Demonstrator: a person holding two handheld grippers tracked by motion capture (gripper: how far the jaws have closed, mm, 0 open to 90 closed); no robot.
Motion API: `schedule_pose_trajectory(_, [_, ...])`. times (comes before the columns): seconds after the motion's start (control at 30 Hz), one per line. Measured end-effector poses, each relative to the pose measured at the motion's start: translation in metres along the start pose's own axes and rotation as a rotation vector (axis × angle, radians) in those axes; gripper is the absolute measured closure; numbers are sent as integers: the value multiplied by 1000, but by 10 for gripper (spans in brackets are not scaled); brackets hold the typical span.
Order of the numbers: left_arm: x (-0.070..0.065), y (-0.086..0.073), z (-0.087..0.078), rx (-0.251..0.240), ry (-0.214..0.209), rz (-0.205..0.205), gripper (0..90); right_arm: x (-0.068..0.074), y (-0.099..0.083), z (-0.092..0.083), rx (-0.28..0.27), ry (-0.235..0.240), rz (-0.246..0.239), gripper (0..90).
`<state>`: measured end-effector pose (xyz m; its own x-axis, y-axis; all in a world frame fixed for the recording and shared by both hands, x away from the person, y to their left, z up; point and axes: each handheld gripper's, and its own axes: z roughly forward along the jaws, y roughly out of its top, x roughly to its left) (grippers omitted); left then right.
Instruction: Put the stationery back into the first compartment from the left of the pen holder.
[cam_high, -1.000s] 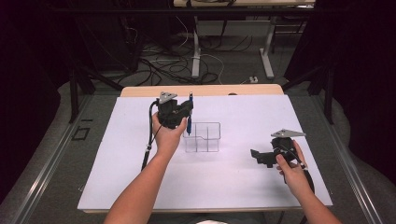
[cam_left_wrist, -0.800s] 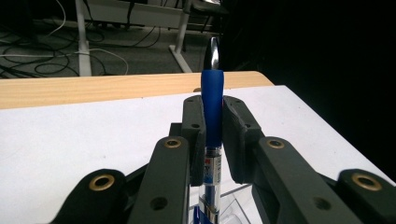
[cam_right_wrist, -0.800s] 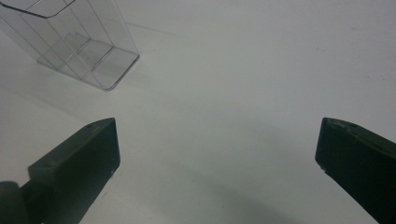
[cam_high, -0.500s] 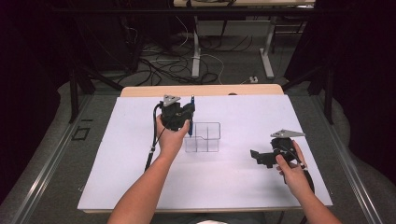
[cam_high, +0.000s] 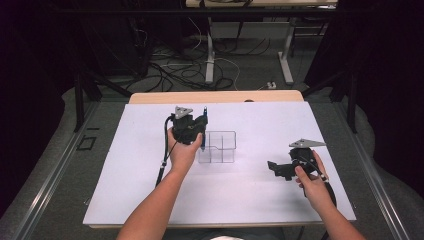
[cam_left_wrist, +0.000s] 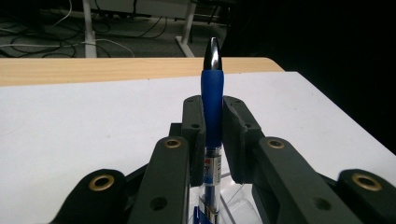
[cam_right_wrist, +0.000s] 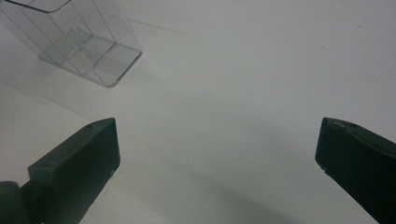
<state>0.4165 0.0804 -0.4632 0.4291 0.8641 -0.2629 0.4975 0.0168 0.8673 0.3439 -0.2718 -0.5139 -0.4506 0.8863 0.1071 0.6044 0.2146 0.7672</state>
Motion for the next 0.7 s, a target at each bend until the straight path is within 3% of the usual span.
schedule_pose_trajectory(0.37, [5, -6, -4, 13, -12, -17, 789, 0, 0, 1, 5, 4, -3, 0])
schedule_pose_trajectory(0.47, [7, -3, -9, 0, -26, -28, 714, 1, 0, 1, 3, 3, -2, 0])
schedule_pose_trajectory(0.7, [15, 3, -25, -33, -12, -39, 605, 0, 0, 1, 1, 2, -2, 0])
